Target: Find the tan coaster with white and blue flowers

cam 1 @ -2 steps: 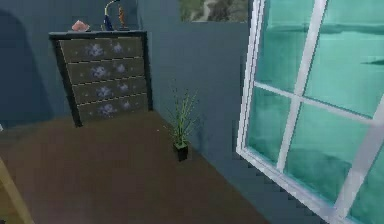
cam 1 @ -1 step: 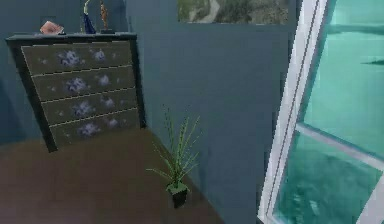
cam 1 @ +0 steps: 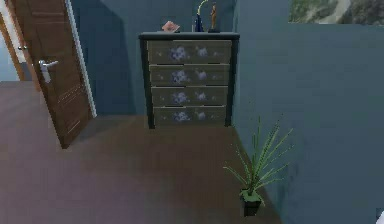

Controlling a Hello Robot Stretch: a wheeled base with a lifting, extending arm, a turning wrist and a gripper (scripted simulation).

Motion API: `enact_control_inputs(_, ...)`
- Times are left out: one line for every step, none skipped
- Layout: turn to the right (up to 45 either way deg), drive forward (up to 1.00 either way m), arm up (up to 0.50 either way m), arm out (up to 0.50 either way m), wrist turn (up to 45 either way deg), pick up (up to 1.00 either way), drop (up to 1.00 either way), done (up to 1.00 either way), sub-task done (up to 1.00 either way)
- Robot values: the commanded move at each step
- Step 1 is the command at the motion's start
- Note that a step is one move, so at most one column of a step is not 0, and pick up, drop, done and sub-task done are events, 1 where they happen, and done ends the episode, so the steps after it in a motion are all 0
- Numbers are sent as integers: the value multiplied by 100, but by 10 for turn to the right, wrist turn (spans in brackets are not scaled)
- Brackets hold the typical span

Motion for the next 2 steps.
enact_control_inputs(0,15,0,0,0,0,0,0,0)
enact_control_inputs(-450,0,0,0,0,0,0,0,0)
